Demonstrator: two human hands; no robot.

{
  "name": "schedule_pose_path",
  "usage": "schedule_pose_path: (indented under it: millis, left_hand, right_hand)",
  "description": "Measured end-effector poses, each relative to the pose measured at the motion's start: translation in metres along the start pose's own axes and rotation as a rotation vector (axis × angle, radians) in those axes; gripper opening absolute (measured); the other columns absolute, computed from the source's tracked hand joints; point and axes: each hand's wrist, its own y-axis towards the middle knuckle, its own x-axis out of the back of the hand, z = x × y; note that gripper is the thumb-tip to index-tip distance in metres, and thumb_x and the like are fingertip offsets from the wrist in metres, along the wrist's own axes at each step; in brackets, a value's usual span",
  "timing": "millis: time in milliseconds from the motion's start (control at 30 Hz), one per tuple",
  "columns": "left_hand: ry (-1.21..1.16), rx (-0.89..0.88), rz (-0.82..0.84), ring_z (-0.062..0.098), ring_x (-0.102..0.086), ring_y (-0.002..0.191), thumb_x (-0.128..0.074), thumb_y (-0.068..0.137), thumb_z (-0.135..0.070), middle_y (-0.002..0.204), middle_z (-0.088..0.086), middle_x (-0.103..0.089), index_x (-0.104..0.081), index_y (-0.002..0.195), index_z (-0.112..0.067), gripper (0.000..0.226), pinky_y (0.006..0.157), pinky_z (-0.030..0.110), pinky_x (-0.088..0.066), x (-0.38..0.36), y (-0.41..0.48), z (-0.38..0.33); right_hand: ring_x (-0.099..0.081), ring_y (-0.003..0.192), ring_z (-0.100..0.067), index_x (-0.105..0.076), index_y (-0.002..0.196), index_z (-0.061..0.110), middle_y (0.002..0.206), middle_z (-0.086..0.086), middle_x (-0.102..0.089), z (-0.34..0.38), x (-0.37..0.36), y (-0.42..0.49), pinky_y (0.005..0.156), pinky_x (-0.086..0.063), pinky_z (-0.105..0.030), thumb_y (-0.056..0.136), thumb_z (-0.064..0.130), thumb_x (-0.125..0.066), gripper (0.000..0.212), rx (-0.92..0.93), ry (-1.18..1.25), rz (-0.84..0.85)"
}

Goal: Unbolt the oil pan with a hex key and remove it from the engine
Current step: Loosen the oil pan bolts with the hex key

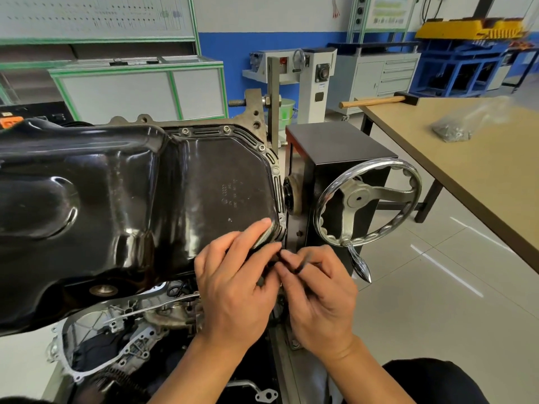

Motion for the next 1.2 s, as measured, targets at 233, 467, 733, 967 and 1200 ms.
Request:
schedule_pose_path:
  millis: [233, 467, 733, 967, 1200]
  left_hand:
    - [-0.003, 0.026, -0.027, 0.014, -0.055, 0.108, -0.063, 0.087, -0.018, 0.122, -0.012, -0.066, -0.079, 0.083, -0.023, 0.017, 0.099, 0.027, -0.028, -0.002, 0.002, -0.005]
    - [0.028, 0.067, -0.078, 0.013, -0.054, 0.102, -0.077, 0.075, -0.012, 0.115, -0.013, -0.069, -0.076, 0.072, -0.023, 0.012, 0.095, 0.025, -0.028, -0.008, 0.003, -0.009]
    - [-0.011, -0.013, -0.031, 0.013, -0.058, 0.109, -0.063, 0.092, -0.017, 0.12, -0.014, -0.067, -0.078, 0.091, -0.023, 0.016, 0.095, 0.032, -0.035, -0.001, 0.0, -0.001]
    - [-0.003, 0.055, -0.125, 0.014, -0.059, 0.101, -0.079, 0.074, -0.01, 0.11, -0.011, -0.07, -0.07, 0.072, -0.018, 0.013, 0.093, 0.028, -0.032, -0.008, 0.001, -0.005]
    - [0.03, 0.048, -0.167, 0.013, -0.06, 0.102, -0.075, 0.077, -0.003, 0.109, -0.011, -0.071, -0.071, 0.071, -0.017, 0.015, 0.095, 0.025, -0.031, -0.011, 0.001, -0.006]
  right_hand:
    - [-0.06, 0.087, -0.01, -0.07, 0.112, -0.002, 0.097, -0.003, -0.06, 0.006, -0.004, -0.001, 0.08, -0.048, -0.02, 0.086, 0.002, -0.071, 0.027, 0.0, -0.006, 0.017]
    - [-0.065, 0.083, -0.012, -0.073, 0.095, -0.005, 0.085, -0.012, -0.067, 0.008, -0.002, 0.006, 0.075, -0.054, -0.021, 0.079, -0.004, -0.078, 0.016, -0.017, 0.04, -0.043]
    - [-0.055, 0.095, -0.001, -0.06, 0.124, -0.001, 0.101, -0.001, -0.056, 0.011, -0.009, 0.004, 0.084, -0.047, -0.017, 0.101, 0.011, -0.052, 0.027, -0.021, 0.022, 0.073]
    - [-0.068, 0.085, -0.01, -0.075, 0.094, 0.0, 0.091, -0.004, -0.07, 0.002, -0.001, 0.005, 0.077, -0.053, -0.021, 0.083, -0.001, -0.077, 0.012, 0.009, -0.015, -0.021]
    - [-0.061, 0.076, -0.015, -0.067, 0.096, 0.006, 0.095, 0.0, -0.063, -0.001, -0.006, 0.007, 0.064, -0.051, -0.024, 0.08, 0.003, -0.08, 0.02, -0.058, 0.067, 0.051]
